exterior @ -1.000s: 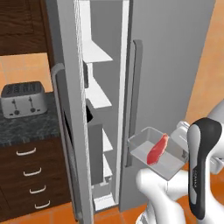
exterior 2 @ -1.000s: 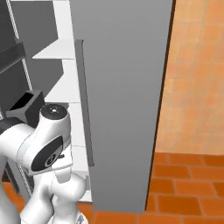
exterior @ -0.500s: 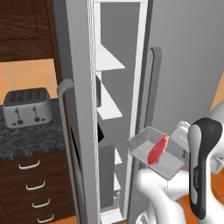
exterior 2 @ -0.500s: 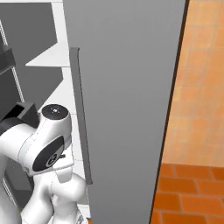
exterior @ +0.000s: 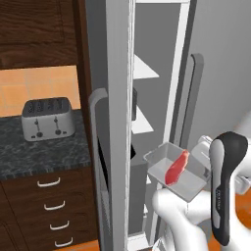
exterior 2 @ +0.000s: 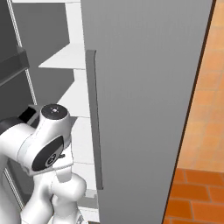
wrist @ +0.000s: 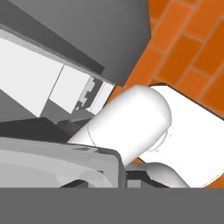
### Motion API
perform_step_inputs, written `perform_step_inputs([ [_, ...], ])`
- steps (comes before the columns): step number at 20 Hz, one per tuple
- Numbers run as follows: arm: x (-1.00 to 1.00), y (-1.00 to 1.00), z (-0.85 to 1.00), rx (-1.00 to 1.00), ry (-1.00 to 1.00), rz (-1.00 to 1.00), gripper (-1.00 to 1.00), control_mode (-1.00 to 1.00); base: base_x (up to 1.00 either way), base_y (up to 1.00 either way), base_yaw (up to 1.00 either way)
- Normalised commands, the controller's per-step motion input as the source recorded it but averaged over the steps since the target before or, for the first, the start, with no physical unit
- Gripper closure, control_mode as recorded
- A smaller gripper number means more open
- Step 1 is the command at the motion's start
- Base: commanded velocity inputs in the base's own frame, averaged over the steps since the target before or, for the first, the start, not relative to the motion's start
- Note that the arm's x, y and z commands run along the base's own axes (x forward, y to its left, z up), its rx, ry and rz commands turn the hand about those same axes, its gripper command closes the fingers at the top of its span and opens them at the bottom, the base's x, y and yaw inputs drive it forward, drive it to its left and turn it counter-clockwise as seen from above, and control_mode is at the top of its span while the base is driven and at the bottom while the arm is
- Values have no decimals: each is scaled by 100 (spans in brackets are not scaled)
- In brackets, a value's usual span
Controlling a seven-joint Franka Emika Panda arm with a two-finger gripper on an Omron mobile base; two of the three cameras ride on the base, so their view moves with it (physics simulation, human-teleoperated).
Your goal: Take the meat container that has the steak and place it on the second highest rack of the freezer. Then take the vegetable container that has the garlic and eggplant and place it on the highest rack of the freezer.
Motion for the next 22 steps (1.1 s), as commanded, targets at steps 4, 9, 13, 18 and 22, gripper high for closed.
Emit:
perform_step_inputs([
  [4, 11, -10, 55, 4, -1, 0, 100, -100, 0, 0, 0],
  [9, 6, -37, 63, 3, -2, -5, 100, -100, 0, 0, 0],
  [13, 32, -11, 0, 0, -5, -10, 100, -100, 0, 0, 0],
  [18, 72, 12, 0, -1, -8, -5, 100, -100, 0, 0, 0],
  [22, 75, 21, 0, 0, -8, -2, 100, -100, 0, 0, 0],
])
